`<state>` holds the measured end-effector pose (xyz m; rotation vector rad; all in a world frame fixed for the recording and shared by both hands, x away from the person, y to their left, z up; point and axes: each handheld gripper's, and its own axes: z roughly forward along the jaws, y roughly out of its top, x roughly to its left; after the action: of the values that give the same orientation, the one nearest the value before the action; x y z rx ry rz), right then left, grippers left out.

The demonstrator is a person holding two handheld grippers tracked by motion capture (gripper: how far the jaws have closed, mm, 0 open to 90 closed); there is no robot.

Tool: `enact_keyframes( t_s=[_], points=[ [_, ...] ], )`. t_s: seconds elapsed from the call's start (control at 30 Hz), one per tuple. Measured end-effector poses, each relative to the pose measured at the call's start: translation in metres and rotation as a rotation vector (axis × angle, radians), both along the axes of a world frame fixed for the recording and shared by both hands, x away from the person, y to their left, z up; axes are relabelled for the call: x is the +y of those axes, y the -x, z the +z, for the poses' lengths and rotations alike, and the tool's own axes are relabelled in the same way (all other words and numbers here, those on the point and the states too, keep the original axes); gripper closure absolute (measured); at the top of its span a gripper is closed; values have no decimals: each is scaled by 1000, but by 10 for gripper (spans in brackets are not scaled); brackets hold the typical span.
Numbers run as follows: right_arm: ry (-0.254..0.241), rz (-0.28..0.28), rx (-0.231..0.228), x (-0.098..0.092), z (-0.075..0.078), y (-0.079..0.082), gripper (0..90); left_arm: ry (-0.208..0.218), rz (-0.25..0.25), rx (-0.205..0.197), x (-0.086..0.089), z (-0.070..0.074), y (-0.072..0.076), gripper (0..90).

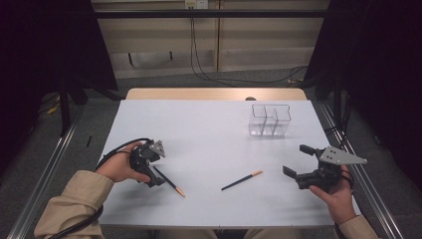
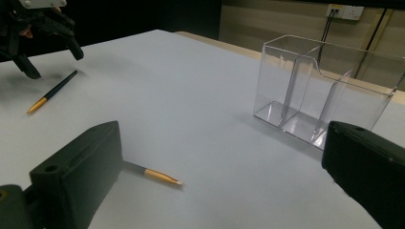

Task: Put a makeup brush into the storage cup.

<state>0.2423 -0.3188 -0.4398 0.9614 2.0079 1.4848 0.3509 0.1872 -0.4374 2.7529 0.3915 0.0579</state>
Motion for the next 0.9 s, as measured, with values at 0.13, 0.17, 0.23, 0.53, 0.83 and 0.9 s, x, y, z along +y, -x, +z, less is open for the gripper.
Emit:
enact_keyframes(
  t_s=[0.13, 0.17, 0.23, 0.53, 0.83, 0.9],
  points=[
    [-1, 1, 0, 0, 0, 0, 0, -6, -33, -1, -4, -3, -1, 171],
    [-1, 1, 0, 0, 0, 0, 0, -7, -38, 2, -5, -4, -1, 171],
    [-2, 3, 2, 0, 0, 0, 0, -12, -52, 20, -6, -5, -1, 238],
    [1, 5, 1, -1, 0, 0, 1, -28, -78, 49, -10, -11, -2, 399],
    [4, 9, -1, 0, 0, 0, 1, -47, -90, 63, -11, -10, -2, 430],
    [1, 11, -1, 0, 0, 0, 1, -54, -87, 62, -11, -9, -2, 435]
  ],
)
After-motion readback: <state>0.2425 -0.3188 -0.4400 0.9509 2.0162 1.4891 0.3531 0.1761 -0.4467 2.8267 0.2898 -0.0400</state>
